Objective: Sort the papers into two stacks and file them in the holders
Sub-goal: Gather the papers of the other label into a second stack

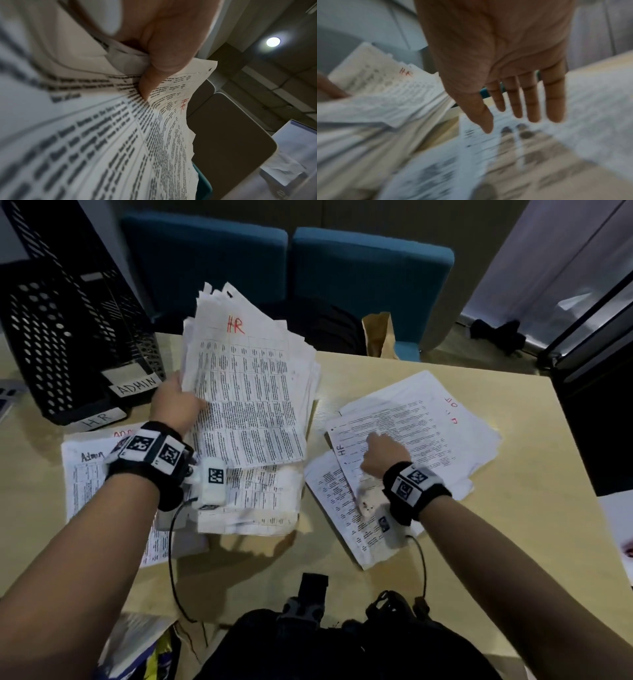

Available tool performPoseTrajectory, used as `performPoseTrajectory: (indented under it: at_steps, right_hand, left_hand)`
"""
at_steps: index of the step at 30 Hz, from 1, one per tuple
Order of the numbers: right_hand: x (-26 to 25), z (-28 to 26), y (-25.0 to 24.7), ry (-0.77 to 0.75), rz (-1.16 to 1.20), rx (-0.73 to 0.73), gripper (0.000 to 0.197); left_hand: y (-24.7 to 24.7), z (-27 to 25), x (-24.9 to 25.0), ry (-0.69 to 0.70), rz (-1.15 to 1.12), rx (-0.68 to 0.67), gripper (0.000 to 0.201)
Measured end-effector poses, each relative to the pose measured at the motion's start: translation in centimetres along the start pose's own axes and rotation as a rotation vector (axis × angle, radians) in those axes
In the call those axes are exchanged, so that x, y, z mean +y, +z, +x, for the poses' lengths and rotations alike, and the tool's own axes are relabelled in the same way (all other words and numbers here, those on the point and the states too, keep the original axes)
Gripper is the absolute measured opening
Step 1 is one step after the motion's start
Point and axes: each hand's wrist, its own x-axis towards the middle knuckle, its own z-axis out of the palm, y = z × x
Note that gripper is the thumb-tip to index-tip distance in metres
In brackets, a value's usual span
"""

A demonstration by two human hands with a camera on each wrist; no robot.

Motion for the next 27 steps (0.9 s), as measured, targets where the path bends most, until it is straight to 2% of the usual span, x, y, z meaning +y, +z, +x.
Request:
performPoseTrajectory:
  at_steps: [4, 9, 10, 14, 17, 22, 24, 27]
  right_hand:
    - [0.5, 3.3, -3.2, -0.167, -0.279, 0.098, 0.058]
    - [0.0, 7.6, -4.6, -0.277, -0.454, -0.028, 0.109]
    - [-0.3, 8.1, -4.5, -0.309, -0.495, -0.049, 0.113]
    - [-1.2, 9.1, -4.3, -0.429, -0.64, -0.027, 0.095]
    - [-0.9, 8.9, -4.5, -0.511, -0.674, 0.057, 0.077]
    - [0.6, 7.0, -4.3, -0.699, -0.412, 0.281, 0.024]
    - [0.9, 6.0, -4.7, -0.738, -0.304, 0.357, 0.014]
    - [1.0, 4.6, -6.0, -0.715, -0.177, 0.494, 0.012]
  left_hand:
    - [0.3, -0.7, -0.9, -0.034, 0.02, 0.032, 0.054]
    - [-0.1, -1.2, -2.0, -0.048, -0.001, 0.017, 0.057]
    - [-0.4, -1.3, -2.1, -0.052, 0.002, 0.014, 0.058]
    - [-1.2, -1.4, -2.9, -0.058, -0.004, 0.036, 0.057]
    - [-1.4, -1.4, -3.4, -0.085, -0.007, 0.06, 0.055]
    - [-1.0, -1.6, -3.7, -0.079, -0.001, 0.066, 0.047]
    - [-0.7, -1.6, -3.2, -0.059, 0.008, 0.058, 0.047]
    - [-0.1, -1.9, -2.2, -0.05, 0.014, 0.033, 0.051]
